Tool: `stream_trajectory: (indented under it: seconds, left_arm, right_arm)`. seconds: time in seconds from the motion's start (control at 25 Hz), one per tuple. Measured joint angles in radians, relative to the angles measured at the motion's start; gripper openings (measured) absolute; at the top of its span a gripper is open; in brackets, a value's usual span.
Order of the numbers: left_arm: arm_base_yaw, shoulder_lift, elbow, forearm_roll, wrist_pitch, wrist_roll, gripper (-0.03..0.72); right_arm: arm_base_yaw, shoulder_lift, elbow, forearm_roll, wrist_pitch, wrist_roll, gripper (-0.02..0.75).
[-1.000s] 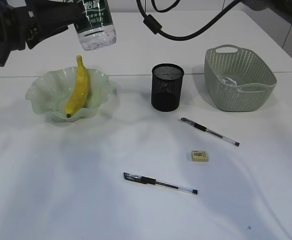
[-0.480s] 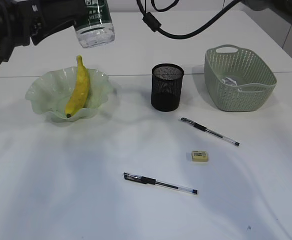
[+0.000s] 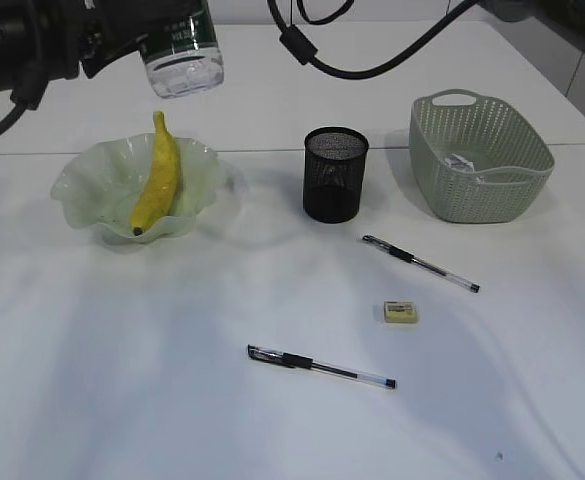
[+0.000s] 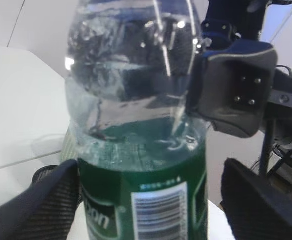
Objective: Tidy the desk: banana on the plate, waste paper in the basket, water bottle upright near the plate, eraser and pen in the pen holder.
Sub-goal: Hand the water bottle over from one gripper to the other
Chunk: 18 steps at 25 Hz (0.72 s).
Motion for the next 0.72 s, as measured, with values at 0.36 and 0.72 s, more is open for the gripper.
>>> stream_trajectory:
  seconds: [0.36,0.72]
  left_arm:
    - [-0.003,0.009,-0.013,0.001,0.000,-0.009,0.641]
    - [-0.003,0.021,-0.013,-0.001,-0.002,-0.013,0.641]
  right_arm:
    - [0.014,0.000,0.000,0.000,-0.002,0.004,0.376]
    - [0.028,0.000,0.000,0.000,-0.002,0.007,0.376]
